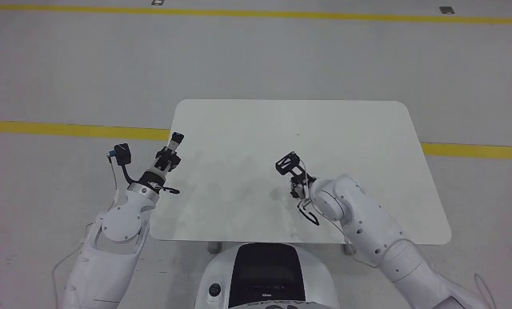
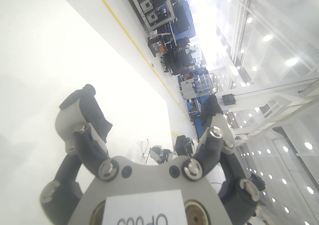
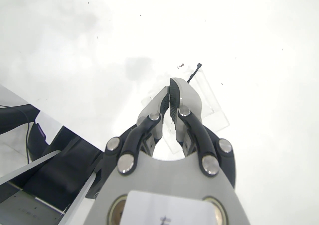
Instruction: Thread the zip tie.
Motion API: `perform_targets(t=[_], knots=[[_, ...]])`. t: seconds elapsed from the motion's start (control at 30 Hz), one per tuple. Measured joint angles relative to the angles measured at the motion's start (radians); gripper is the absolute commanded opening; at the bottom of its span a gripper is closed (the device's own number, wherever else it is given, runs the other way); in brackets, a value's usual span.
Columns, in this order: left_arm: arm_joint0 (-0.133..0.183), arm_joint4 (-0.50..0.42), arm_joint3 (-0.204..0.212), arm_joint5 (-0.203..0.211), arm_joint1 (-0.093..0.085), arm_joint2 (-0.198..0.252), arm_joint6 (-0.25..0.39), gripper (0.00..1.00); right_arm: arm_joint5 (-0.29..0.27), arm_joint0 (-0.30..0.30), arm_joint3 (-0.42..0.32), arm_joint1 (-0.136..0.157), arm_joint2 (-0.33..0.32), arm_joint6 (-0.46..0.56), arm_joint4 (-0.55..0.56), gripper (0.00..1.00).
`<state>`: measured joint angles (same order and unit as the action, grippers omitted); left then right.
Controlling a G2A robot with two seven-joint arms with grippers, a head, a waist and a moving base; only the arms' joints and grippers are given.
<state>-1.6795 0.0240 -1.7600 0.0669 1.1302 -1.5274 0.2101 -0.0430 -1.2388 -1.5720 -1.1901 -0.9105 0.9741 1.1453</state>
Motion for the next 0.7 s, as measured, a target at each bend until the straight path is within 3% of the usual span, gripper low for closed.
perform_targets(t=[0.1,0.7], knots=[[0.000,0.000,0.000,0.000,0.000,0.000,0.000,1.00,-0.005,0.006,0.009,-0.003,0.005,0.001,0.000,0.10],[0.000,0.000,0.000,0.000,0.000,0.000,0.000,1.00,0.001,-0.017,-0.018,0.000,-0.021,0.031,0.050,0.22]])
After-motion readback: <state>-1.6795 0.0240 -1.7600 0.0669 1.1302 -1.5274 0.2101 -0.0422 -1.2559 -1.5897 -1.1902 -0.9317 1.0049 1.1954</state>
